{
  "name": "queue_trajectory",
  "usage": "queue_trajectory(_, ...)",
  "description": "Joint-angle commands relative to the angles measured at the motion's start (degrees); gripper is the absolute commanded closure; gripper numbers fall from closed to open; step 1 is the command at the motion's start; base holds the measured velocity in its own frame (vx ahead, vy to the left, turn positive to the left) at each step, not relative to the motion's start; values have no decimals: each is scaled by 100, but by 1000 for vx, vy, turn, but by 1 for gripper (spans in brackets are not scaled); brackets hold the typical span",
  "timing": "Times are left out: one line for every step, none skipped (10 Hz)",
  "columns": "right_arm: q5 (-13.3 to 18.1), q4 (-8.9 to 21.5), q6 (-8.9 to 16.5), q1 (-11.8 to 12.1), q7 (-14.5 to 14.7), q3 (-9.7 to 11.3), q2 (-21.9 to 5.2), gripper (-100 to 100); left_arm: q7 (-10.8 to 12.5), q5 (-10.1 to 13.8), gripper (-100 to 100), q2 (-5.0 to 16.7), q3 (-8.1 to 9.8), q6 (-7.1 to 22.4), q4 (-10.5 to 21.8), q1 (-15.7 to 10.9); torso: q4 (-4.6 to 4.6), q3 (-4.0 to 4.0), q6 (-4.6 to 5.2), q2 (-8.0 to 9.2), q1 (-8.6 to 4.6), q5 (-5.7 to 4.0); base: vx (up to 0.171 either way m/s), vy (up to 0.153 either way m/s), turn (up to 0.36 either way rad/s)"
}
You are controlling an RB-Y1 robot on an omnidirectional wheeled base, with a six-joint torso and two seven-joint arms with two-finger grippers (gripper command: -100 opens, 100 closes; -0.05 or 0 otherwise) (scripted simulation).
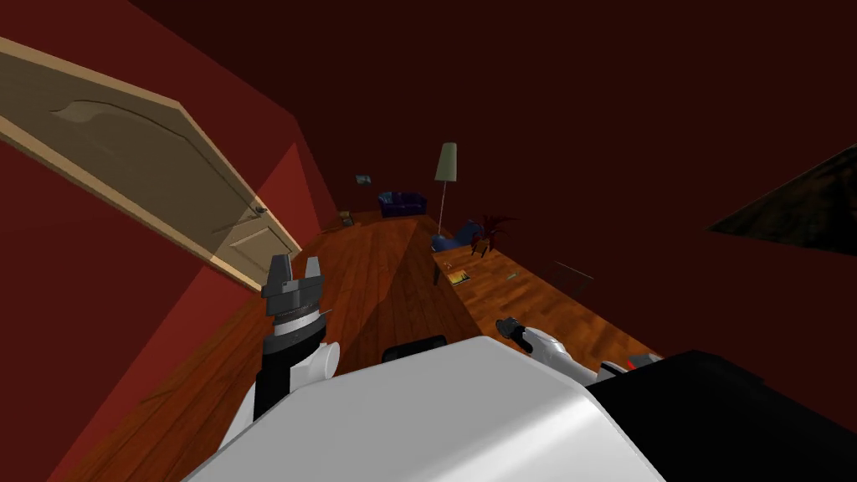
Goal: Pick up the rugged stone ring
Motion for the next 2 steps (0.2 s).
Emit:
queue_trajectory(0,0,0,0,0,0,0,100,0,0,0,0,0,0,0,0,0,0,0,0,0,0,53,27,-62)
queue_trajectory(11,-19,-3,21,-5,0,-10,0,0,0,0,0,-1,0,0,-2,4,7,-10,12,-7,-3,7,5,10)
